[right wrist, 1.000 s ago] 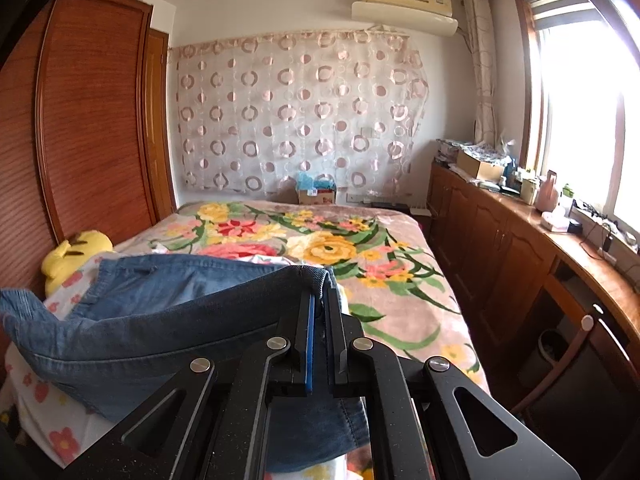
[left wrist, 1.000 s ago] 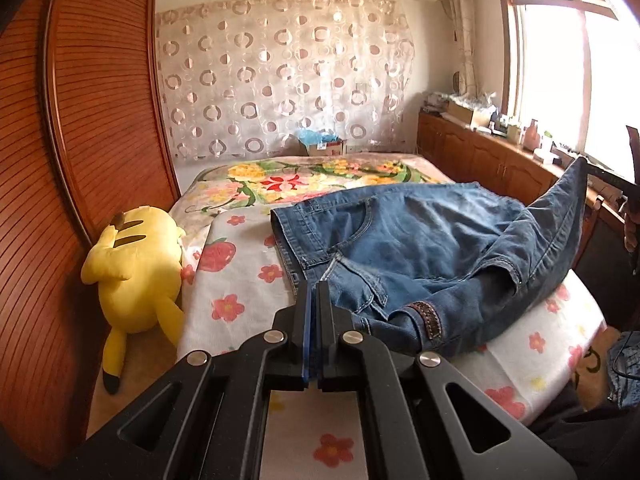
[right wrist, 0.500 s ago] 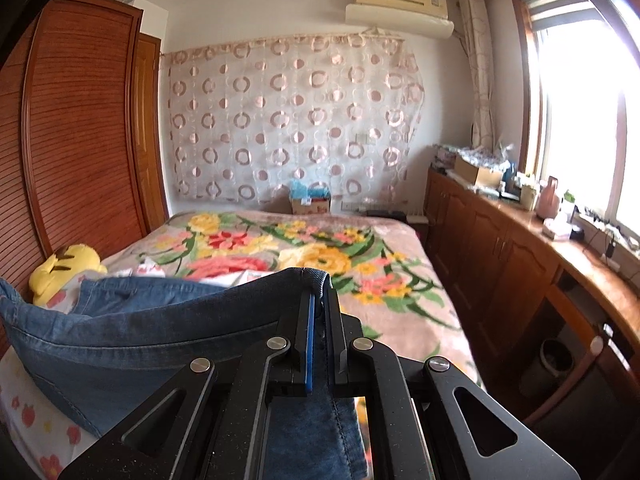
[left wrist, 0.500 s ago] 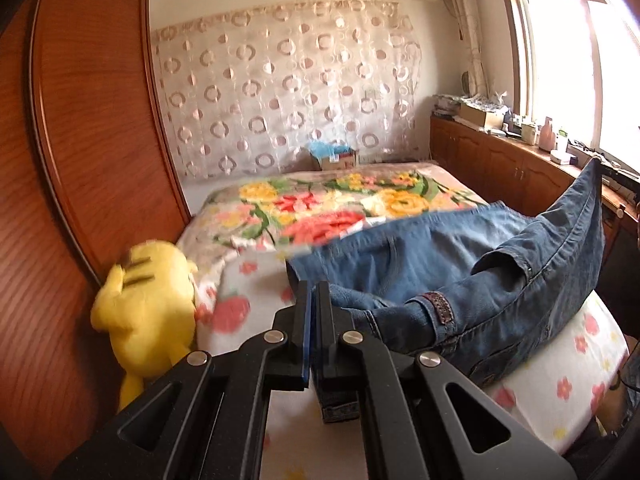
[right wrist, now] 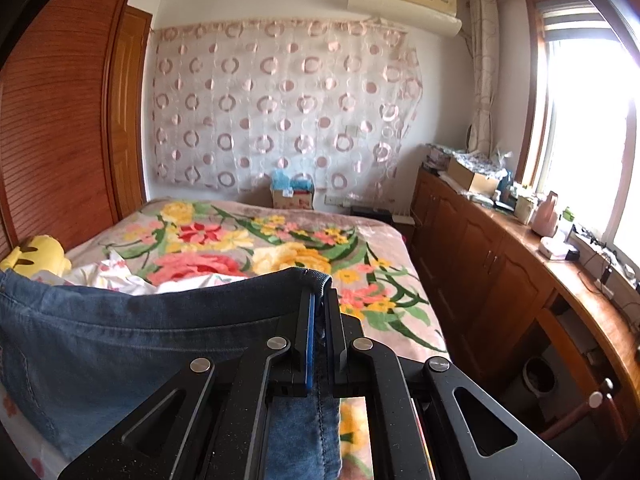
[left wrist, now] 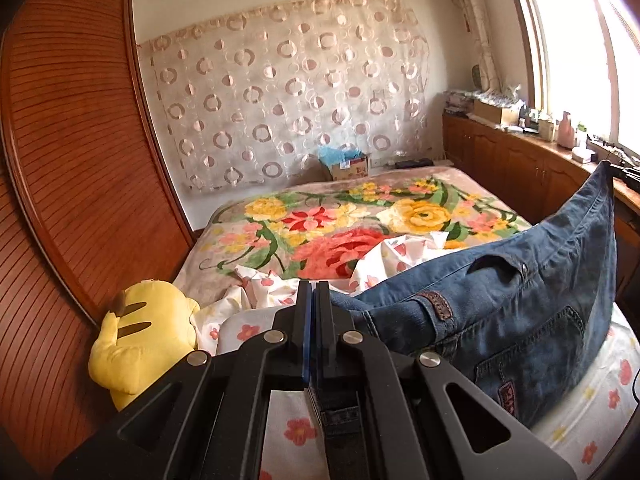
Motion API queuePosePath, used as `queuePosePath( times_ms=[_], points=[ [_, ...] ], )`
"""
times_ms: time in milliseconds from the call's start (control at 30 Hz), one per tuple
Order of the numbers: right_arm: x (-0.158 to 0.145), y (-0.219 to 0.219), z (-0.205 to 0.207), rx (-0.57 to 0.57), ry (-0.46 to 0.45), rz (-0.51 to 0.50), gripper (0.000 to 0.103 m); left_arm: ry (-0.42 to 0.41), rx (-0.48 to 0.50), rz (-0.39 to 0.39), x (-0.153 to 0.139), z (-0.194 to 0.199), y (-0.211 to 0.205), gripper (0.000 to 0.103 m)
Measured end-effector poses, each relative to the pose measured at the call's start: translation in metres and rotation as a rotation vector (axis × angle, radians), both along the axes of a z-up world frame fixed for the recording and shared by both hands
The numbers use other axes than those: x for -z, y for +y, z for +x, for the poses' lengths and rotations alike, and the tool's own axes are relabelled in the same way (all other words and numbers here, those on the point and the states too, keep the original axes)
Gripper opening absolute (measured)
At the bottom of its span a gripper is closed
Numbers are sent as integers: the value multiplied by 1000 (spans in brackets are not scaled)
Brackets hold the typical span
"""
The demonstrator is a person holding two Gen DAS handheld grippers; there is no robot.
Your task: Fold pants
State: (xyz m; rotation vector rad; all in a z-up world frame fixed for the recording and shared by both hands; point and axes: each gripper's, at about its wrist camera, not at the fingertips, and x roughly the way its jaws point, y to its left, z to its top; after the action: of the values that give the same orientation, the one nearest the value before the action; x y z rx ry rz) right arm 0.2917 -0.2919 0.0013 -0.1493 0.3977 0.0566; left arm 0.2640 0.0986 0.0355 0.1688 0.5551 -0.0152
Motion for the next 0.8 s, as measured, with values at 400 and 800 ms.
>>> queuePosePath(
  times_ms=[400, 800],
  points=[
    [2, 24, 96, 15, 117, -39, 4, 99, -30, -21, 40, 78, 9, 2],
    [8, 25, 139, 3, 212, -27, 4, 147, -21, -63, 64, 94, 11, 5]
  ],
)
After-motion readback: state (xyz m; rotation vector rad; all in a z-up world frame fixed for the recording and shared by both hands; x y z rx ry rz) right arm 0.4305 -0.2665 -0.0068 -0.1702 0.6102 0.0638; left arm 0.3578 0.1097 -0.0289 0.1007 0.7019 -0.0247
